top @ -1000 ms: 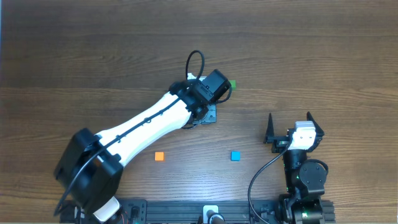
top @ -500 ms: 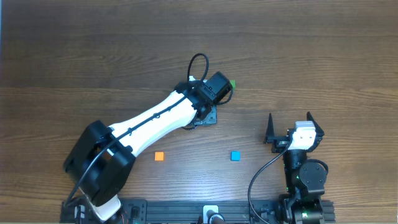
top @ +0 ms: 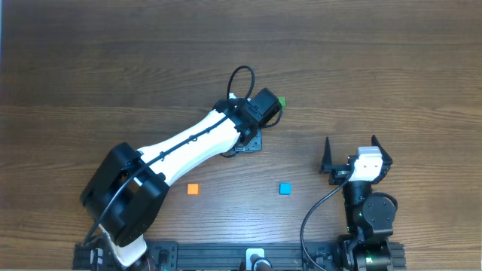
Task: Stack Cubes
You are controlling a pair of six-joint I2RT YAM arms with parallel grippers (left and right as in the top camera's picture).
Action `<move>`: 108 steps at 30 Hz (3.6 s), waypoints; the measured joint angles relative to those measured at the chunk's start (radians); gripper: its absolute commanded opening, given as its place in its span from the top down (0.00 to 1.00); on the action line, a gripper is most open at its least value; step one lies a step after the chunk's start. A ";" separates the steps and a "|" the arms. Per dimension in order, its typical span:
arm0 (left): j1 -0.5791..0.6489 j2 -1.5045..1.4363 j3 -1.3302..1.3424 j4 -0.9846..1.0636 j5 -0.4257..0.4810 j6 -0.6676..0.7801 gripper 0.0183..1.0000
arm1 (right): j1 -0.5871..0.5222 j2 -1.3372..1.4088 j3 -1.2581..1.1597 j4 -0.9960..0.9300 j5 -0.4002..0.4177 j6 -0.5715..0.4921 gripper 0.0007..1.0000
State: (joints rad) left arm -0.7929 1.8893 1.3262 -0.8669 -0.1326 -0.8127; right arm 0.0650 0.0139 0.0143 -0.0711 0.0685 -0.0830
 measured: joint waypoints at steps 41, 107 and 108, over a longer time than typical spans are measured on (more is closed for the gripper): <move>0.000 0.024 0.000 0.019 -0.007 0.000 0.96 | 0.000 0.000 0.000 0.000 0.000 0.000 0.01; -0.079 -0.658 -0.309 -0.053 -0.053 -0.013 0.00 | 0.000 0.000 0.000 0.000 0.000 0.000 0.01; -0.077 -0.679 -0.364 -0.039 -0.052 -0.016 0.00 | 0.000 0.000 0.000 0.000 0.000 0.000 0.01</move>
State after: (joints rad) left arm -0.8700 1.2106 0.9623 -0.9054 -0.1848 -0.8291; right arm 0.0650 0.0139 0.0143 -0.0711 0.0689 -0.0830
